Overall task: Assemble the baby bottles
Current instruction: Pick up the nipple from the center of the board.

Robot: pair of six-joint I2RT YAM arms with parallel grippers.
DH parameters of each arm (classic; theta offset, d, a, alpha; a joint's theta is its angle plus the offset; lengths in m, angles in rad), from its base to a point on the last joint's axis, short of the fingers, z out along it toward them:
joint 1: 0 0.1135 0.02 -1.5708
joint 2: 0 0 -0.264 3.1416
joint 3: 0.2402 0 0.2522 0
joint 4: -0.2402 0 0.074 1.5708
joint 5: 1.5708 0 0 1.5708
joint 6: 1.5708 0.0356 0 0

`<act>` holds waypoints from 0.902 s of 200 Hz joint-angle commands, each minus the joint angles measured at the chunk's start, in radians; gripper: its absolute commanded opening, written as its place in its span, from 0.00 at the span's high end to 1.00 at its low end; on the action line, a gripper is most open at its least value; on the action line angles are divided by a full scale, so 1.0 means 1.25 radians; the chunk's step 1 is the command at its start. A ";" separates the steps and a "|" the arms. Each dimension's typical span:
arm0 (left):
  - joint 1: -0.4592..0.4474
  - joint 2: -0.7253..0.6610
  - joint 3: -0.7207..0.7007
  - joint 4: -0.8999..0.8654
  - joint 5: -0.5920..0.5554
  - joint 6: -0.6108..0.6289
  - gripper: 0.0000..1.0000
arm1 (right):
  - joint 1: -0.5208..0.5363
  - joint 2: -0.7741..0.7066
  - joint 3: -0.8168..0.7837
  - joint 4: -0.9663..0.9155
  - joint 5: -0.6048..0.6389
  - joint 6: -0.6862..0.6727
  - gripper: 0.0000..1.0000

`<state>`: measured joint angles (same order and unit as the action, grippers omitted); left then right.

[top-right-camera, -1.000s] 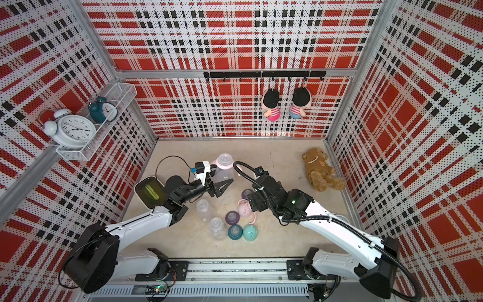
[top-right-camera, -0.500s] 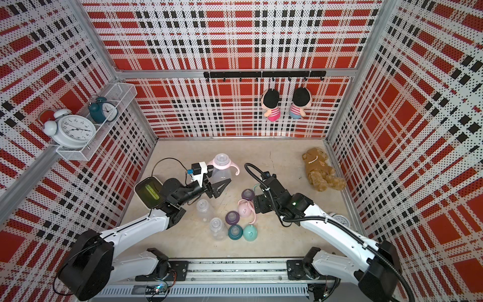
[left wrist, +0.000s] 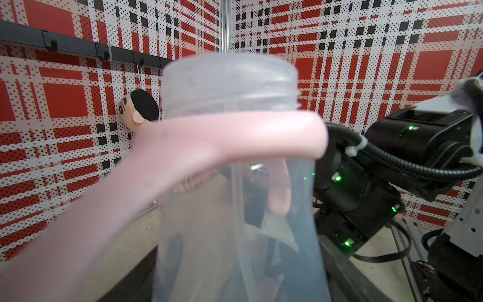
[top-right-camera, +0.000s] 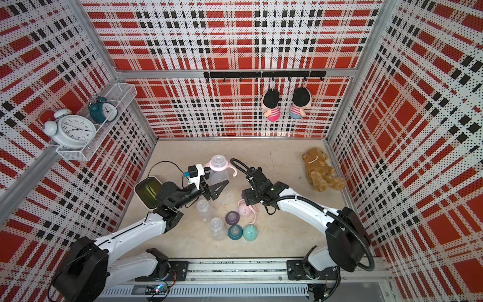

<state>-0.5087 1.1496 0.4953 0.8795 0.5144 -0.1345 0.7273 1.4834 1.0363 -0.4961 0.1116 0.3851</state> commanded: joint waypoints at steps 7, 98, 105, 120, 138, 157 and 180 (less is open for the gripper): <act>-0.020 -0.024 -0.009 0.006 -0.029 0.017 1.00 | -0.013 0.067 0.036 0.028 -0.038 0.045 0.22; -0.040 -0.020 0.001 -0.007 -0.042 0.033 1.00 | -0.020 0.174 0.013 0.112 -0.090 0.179 0.27; -0.041 -0.017 0.003 -0.007 -0.042 0.034 1.00 | -0.020 0.181 0.014 0.113 -0.086 0.188 0.28; -0.043 -0.014 0.004 -0.009 -0.042 0.034 1.00 | -0.021 0.193 0.011 0.119 -0.077 0.208 0.28; -0.049 -0.015 0.001 -0.009 -0.046 0.036 1.00 | -0.026 0.209 0.001 0.137 -0.083 0.228 0.28; -0.050 -0.020 -0.002 -0.011 -0.051 0.041 1.00 | -0.027 0.222 -0.004 0.155 -0.078 0.246 0.28; -0.051 -0.024 0.001 -0.025 -0.056 0.050 1.00 | -0.028 0.242 0.006 0.156 -0.061 0.265 0.27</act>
<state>-0.5648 1.1358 0.4919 0.8425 0.4606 -0.0959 0.6998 1.7569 1.0420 -0.3370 0.0143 0.6643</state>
